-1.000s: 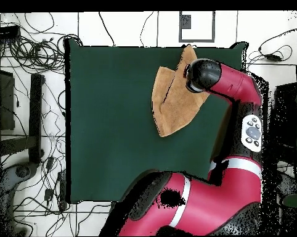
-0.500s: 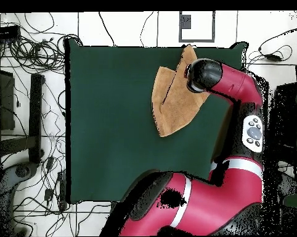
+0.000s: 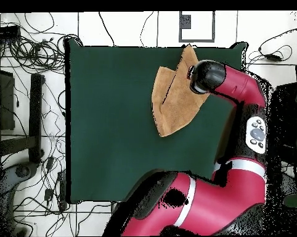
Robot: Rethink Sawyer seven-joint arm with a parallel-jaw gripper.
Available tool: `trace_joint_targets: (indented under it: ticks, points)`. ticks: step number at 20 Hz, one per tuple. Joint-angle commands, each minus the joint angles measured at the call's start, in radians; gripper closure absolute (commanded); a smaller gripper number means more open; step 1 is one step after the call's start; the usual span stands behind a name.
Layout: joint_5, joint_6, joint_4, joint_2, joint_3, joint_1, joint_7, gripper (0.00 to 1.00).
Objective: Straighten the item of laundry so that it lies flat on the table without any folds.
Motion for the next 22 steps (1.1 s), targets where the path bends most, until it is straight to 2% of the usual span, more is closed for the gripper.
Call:
trace_joint_targets:
  ticks: [1,6,22]
  points:
    - [-0.015,-0.024,0.09,0.072,0.098,0.003,0.06,0.0]
    - [-0.033,-0.062,0.041,0.128,0.098,0.0,0.057,0.0]
    - [-0.033,-0.058,0.045,0.127,0.091,0.001,0.053,0.0]
